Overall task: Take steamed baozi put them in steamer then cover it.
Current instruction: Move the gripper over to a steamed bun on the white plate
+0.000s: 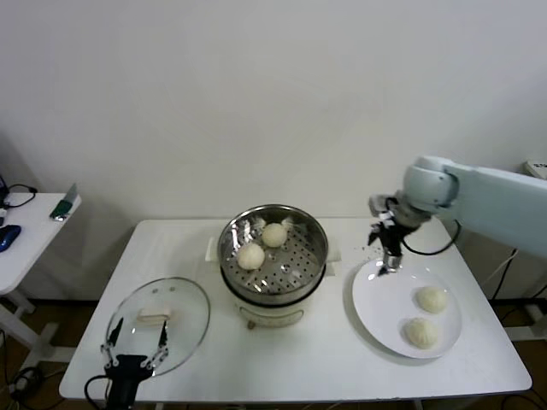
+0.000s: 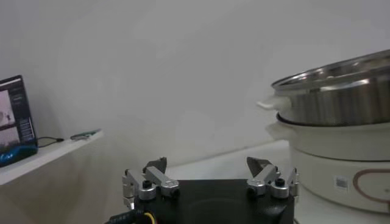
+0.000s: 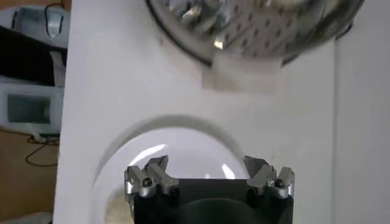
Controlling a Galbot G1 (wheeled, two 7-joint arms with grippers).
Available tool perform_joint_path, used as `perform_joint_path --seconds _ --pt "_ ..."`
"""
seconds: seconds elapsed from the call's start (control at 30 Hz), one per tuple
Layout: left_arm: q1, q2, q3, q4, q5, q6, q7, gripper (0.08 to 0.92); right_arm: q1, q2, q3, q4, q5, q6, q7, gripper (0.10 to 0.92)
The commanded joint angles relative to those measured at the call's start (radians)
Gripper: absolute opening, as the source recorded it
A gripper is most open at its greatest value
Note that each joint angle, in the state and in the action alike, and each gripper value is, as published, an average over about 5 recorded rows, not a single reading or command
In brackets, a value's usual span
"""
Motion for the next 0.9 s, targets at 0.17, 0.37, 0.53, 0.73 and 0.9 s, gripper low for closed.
perform_joint_path --seconds 0.17,0.37,0.53,0.73,0.9 --pt "0.000 -0.014 -0.014 -0.001 0.001 0.012 -0.001 0.823 -0.303 -0.152 0.094 0.004 -0.222 0.052 -0.017 0.823" --pt "0.008 -0.019 -0.018 0.004 0.002 0.008 -0.001 0.823 -0.368 -0.127 0.124 -0.024 -0.252 0.065 -0.015 0.823" --pt "0.012 -0.022 -0.019 0.008 0.002 0.005 -0.002 0.823 -0.380 -0.097 0.135 -0.057 -0.260 0.070 -0.013 0.823" --pt "0.012 -0.023 -0.019 0.013 0.003 0.003 -0.002 0.823 -0.378 -0.075 0.133 -0.072 -0.260 0.072 -0.014 0.823" --pt "0.010 -0.023 -0.019 0.017 0.005 0.003 -0.003 0.823 -0.376 -0.063 0.130 -0.080 -0.259 0.076 -0.015 0.804"
